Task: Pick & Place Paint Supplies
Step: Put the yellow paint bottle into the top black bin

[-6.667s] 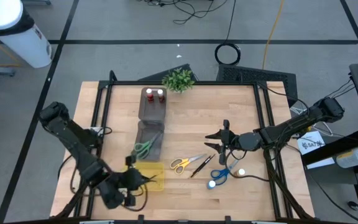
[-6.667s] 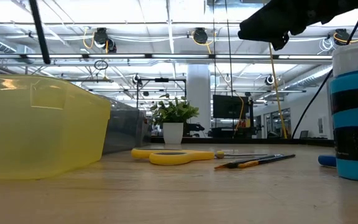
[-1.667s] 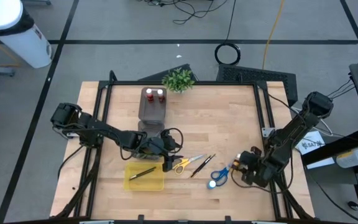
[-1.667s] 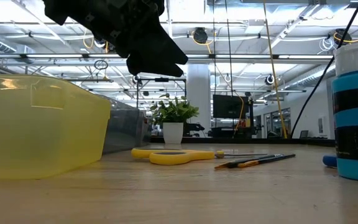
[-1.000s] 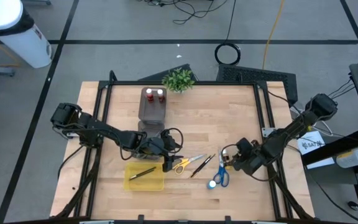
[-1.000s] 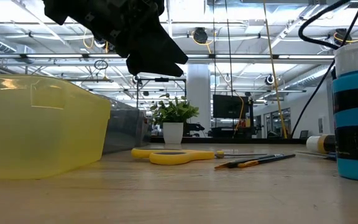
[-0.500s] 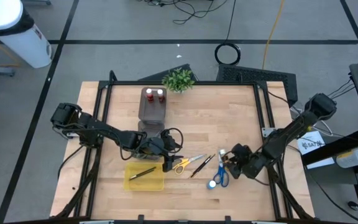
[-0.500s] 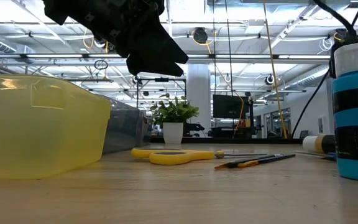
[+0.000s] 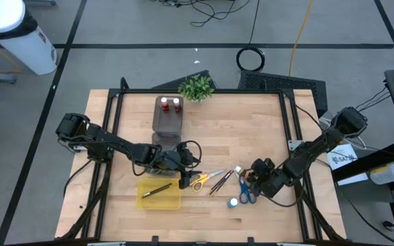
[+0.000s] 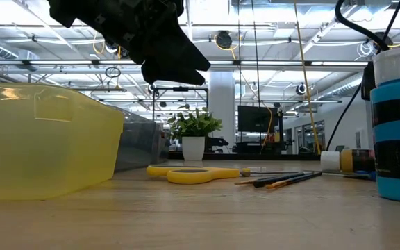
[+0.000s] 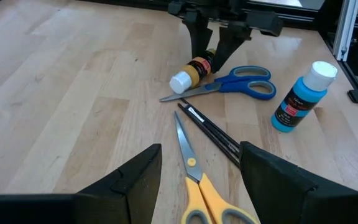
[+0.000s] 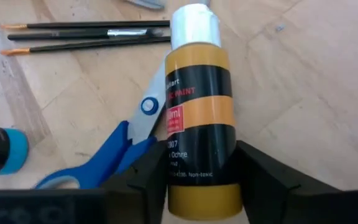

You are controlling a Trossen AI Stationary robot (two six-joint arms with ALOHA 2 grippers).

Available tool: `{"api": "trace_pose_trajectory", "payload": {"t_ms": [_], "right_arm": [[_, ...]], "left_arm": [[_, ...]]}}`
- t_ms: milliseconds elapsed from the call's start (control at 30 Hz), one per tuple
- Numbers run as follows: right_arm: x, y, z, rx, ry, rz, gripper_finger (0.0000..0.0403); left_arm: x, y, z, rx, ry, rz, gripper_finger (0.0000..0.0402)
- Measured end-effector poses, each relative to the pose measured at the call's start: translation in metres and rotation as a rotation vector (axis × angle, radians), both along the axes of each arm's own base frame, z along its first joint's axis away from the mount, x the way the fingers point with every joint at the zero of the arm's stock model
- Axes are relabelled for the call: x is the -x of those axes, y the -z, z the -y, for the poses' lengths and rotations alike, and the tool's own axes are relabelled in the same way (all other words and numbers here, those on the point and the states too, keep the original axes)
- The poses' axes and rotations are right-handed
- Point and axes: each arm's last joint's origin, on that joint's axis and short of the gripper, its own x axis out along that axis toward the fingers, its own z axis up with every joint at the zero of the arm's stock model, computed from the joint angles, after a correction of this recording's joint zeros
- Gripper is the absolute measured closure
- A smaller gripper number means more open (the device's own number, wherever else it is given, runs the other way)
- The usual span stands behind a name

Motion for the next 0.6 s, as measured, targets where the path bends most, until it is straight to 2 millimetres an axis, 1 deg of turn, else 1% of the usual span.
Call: {"api": "trace_pose_trajectory", "payload": {"t_ms": [100, 133, 267, 400, 500, 600], "right_arm": [[0.002, -0.008, 0.004, 0.051, -0.009, 0.054, 0.0294], [0.002, -0.012, 0.005, 0.064, -0.008, 0.086, 0.0298], [0.002, -0.033, 0.010, 0.143, -0.002, 0.238, 0.0298], [-0.001, -0.053, 0.010, 0.252, -0.066, 0.394, 0.0298], [-0.010, -0.062, 0.006, 0.296, -0.144, 0.477, 0.0297], [-0.021, -0.066, 0.002, 0.348, -0.183, 0.544, 0.0294]], "left_arm": [[0.000, 0.000, 0.000, -0.004, 0.002, 0.000, 0.0176], [0.000, 0.000, 0.000, -0.008, 0.005, 0.003, 0.0176], [-0.003, -0.005, -0.001, -0.016, 0.011, 0.063, 0.0176], [-0.008, -0.020, -0.005, -0.005, 0.009, 0.201, 0.0176], [-0.011, -0.028, -0.008, 0.018, 0.048, 0.283, 0.0176], [-0.014, -0.031, -0.010, 0.044, 0.082, 0.325, 0.0176]]}}
